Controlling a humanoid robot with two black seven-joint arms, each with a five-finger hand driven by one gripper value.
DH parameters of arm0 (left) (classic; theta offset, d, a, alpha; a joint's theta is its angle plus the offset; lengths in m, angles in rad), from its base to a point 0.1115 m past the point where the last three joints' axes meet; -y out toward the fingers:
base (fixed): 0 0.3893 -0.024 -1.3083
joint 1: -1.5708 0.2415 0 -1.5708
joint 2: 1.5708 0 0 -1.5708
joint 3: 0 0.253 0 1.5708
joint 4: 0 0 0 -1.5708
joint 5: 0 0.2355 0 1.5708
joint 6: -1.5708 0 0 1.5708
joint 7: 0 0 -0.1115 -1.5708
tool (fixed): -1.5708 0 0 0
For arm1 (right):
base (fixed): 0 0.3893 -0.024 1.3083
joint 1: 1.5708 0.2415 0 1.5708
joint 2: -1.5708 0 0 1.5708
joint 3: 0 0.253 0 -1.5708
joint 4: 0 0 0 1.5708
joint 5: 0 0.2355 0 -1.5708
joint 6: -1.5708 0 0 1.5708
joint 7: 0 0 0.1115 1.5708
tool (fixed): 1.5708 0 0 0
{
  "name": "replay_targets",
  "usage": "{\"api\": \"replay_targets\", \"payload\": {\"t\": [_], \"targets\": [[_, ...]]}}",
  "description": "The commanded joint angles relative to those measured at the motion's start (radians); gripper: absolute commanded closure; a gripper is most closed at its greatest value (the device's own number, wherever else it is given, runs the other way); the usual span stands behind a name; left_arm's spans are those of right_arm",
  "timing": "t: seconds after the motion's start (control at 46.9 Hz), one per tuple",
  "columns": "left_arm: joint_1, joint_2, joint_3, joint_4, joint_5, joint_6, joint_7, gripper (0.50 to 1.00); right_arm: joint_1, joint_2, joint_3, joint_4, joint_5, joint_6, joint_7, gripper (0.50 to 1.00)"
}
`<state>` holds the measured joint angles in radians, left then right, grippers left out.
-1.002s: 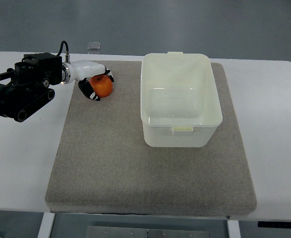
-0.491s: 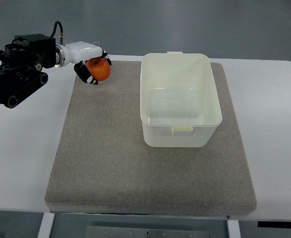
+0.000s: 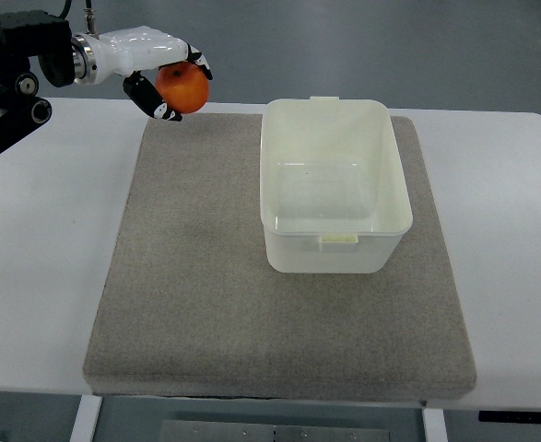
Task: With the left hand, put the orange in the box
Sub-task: 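Lift the orange and carry it over the white box, then lower the orange into the box and open the left hand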
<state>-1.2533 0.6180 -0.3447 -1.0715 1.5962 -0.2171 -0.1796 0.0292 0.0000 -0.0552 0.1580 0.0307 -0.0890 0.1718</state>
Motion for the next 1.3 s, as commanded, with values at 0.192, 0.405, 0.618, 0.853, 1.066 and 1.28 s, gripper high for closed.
{"api": "replay_targets", "payload": {"t": [0.192, 0.405, 0.618, 0.853, 1.066, 1.28], "targets": [[-0.066, 0.017, 0.003, -0.153, -0.062, -0.011, 0.000, 1.000, 0.000, 0.000, 0.000, 0.000, 0.000, 0.000, 0.000, 0.574], [-0.078, -0.063, 0.009, -0.191, -0.064, -0.013, 0.002, 1.000, 0.000, 0.000, 0.000, 0.000, 0.000, 0.000, 0.000, 0.574], [-0.077, -0.191, 0.015, -0.163, -0.045, -0.031, 0.006, 1.000, 0.000, 0.000, 0.000, 0.000, 0.000, 0.000, 0.000, 0.574], [-0.064, -0.296, 0.061, -0.090, -0.022, -0.033, 0.009, 1.000, 0.000, 0.000, 0.000, 0.000, 0.000, 0.000, 0.000, 0.574], [-0.026, -0.350, 0.069, -0.036, 0.083, -0.022, 0.009, 1.000, 0.000, 0.000, 0.000, 0.000, 0.000, 0.000, 0.000, 0.574], [0.018, -0.391, 0.069, -0.016, 0.157, -0.016, 0.009, 0.943, 0.000, 0.000, 0.000, 0.000, 0.000, 0.000, 0.000, 0.574]]}}
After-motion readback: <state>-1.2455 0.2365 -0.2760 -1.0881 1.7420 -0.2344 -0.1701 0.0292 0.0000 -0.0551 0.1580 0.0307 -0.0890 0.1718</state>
